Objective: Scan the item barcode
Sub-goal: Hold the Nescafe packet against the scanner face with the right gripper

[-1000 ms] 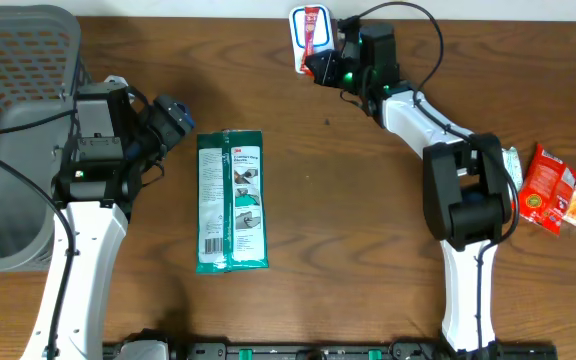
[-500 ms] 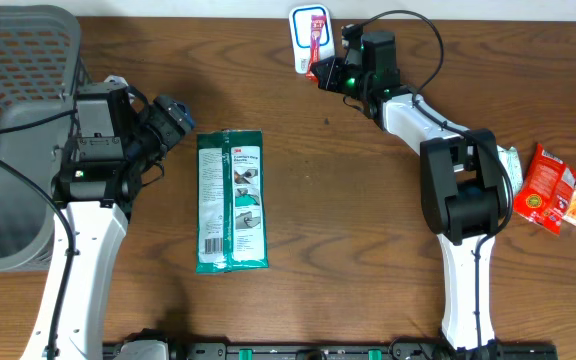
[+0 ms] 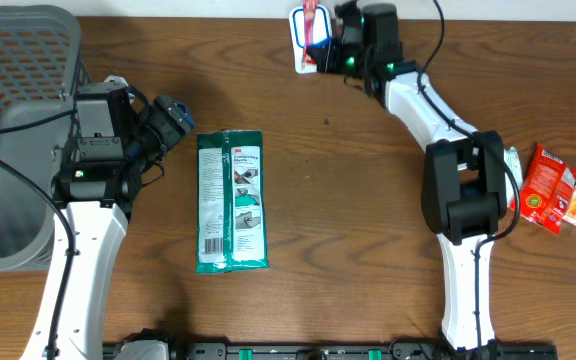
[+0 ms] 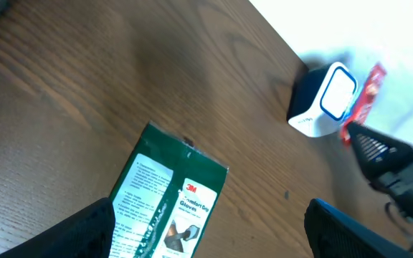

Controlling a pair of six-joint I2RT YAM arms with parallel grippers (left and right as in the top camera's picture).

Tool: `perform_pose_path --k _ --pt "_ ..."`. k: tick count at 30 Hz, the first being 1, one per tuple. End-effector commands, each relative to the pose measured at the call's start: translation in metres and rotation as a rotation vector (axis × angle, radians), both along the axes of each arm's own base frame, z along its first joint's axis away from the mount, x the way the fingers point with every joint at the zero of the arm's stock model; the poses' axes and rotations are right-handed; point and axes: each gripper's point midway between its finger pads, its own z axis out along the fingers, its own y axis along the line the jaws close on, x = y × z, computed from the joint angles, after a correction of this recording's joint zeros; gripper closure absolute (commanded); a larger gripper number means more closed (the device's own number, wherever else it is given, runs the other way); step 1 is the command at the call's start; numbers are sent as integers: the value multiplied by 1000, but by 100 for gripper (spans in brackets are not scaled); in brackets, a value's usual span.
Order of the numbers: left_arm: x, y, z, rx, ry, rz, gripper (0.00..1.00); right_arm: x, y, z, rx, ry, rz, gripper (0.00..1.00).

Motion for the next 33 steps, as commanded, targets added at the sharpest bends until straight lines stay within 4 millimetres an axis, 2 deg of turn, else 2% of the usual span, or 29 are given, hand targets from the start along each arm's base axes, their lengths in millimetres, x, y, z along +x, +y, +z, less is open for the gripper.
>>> perform_pose_path --k 1,8,18,23,33 --pt "3 4 11 23 -27 1 15 6 -5 -2 -40 -33 -2 99" --pt "3 4 11 23 -28 1 15 7 -10 -33 -76 -13 17 99" --pt "3 4 11 23 -28 1 15 2 -10 -44 -88 17 28 99" --pt "3 4 11 23 -28 1 15 1 -13 -71 -115 53 17 99" --pt "3 4 11 23 -28 1 15 1 -15 -72 -112 50 24 99"
